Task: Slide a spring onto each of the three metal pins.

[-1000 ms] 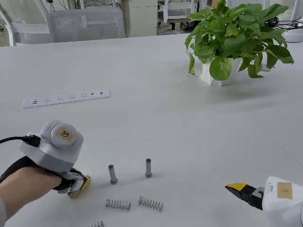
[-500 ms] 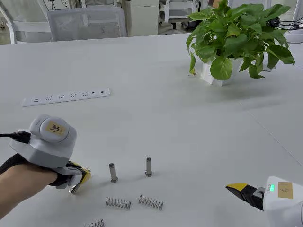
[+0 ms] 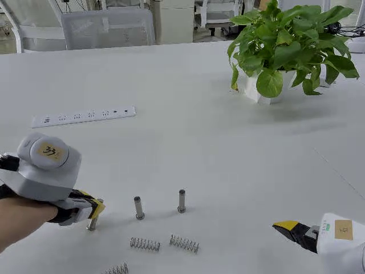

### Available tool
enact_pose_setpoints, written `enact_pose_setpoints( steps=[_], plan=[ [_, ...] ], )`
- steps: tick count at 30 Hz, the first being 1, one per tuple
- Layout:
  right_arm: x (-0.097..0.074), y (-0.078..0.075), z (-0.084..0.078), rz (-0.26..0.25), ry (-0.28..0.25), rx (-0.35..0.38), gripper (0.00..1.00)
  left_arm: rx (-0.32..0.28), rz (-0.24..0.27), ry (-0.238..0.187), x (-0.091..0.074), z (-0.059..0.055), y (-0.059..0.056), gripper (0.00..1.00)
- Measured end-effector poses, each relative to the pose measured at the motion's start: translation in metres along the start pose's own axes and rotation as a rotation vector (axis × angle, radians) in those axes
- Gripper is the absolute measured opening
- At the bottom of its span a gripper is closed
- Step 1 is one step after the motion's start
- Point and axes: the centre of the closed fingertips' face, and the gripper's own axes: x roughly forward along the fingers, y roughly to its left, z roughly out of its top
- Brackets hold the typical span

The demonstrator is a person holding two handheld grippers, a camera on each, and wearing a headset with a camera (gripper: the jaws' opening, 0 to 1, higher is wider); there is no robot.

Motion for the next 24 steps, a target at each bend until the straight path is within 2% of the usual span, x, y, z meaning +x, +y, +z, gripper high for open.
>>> enact_pose_setpoints(
  steps=[24],
  plan=[
    [0.004, 0.003, 0.007, 0.013, -0.001, -0.024, 0.99, -0.037, 0.001, -0.030, -0.014, -0.008, 0.001, 0.05]
  ],
)
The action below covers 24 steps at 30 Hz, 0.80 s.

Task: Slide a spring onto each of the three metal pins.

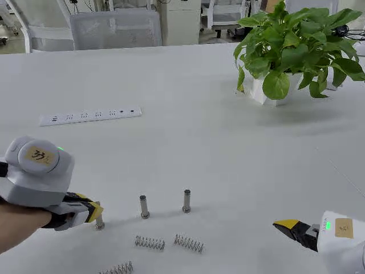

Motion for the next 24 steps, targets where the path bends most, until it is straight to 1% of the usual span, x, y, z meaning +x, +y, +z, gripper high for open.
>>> enact_pose_setpoints(
  steps=[5, 12, 18, 24],
  plan=[
    [0.0014, 0.0004, 0.0012, 0.002, -0.002, -0.004, 0.99, 0.025, 0.004, 0.007, -0.0007, -0.0010, -0.0015, 0.05],
    [0.0009, 0.0011, 0.0017, 0.004, -0.002, -0.006, 0.99, 0.016, 0.002, 0.006, -0.0013, -0.0024, -0.0013, 0.05],
    [0.0010, 0.0006, 0.0014, 0.004, -0.001, -0.008, 0.99, 0.031, -0.001, 0.002, -0.0014, -0.0030, -0.0026, 0.05],
    [0.0015, 0.0014, 0.0018, 0.006, -0.001, -0.009, 0.99, 0.034, 0.001, -0.002, -0.0007, -0.0029, -0.0006, 0.05]
  ],
)
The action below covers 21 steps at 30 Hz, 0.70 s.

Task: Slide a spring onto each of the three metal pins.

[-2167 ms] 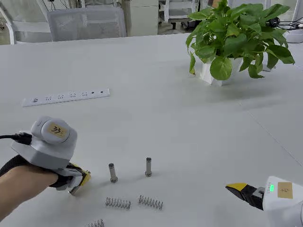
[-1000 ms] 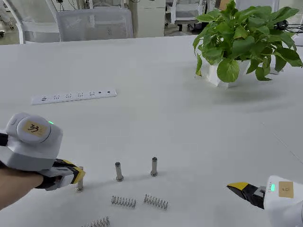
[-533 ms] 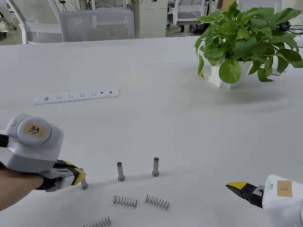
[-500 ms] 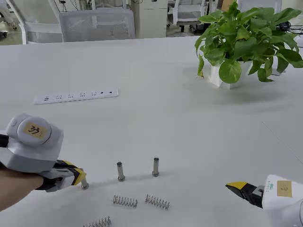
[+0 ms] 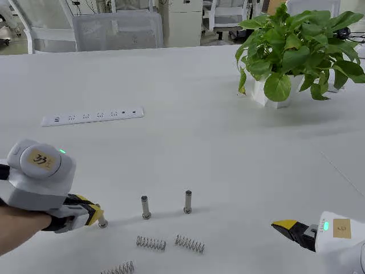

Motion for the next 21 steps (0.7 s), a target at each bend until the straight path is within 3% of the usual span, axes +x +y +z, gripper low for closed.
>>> enact_pose_setpoints(
  steps=[18, 21],
  plan=[
    [0.0008, -0.0011, -0.0012, -0.001, 0.005, 0.001, 0.99, 0.008, -0.005, -0.007, 0.0041, -0.0010, 0.0008, 0.05],
    [0.0006, -0.0017, -0.0018, -0.002, 0.006, 0.002, 0.99, 0.016, 0.000, -0.011, 0.0049, -0.0011, 0.0011, 0.11]
  ],
)
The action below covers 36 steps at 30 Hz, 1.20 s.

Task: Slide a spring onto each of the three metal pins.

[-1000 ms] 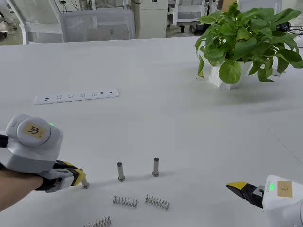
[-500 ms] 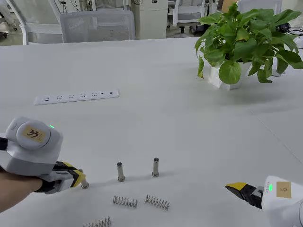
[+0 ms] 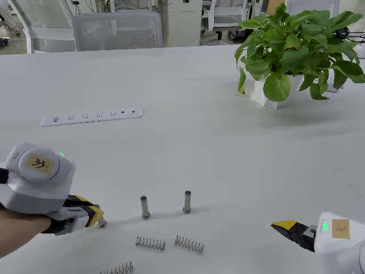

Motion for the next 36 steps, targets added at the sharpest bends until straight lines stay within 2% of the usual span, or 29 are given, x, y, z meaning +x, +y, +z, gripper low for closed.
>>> enact_pose_setpoints(
  steps=[7, 13, 20, 22, 24, 26, 30, 36],
  plan=[
    [-0.001, 0.000, 0.000, -0.004, 0.003, 0.001, 0.99, 0.000, -0.006, -0.009, 0.001, -0.001, -0.002, 0.21],
    [-0.001, -0.001, 0.000, -0.004, 0.003, -0.003, 0.99, -0.008, -0.003, -0.030, 0.002, -0.001, -0.002, 0.37],
    [-0.001, 0.001, 0.001, 0.001, 0.005, -0.006, 0.99, -0.042, 0.002, -0.075, -0.001, 0.000, -0.001, 0.66],
    [0.000, 0.001, 0.001, 0.002, 0.007, -0.009, 0.99, -0.025, 0.015, -0.083, -0.001, 0.000, 0.000, 0.75],
    [0.000, 0.001, 0.001, 0.003, 0.006, -0.009, 0.99, -0.024, 0.013, -0.092, -0.002, -0.001, -0.001, 0.88],
    [0.001, 0.001, 0.002, 0.004, 0.006, -0.011, 0.99, -0.028, 0.007, -0.105, -0.002, -0.002, -0.003, 0.96],
    [0.002, -0.001, 0.003, 0.000, 0.005, -0.016, 0.99, -0.027, -0.032, -0.123, -0.004, -0.003, -0.010, 0.99],
    [0.003, -0.003, 0.006, -0.002, 0.004, -0.021, 0.99, -0.027, -0.052, -0.139, -0.007, -0.007, -0.015, 0.99]
  ],
)
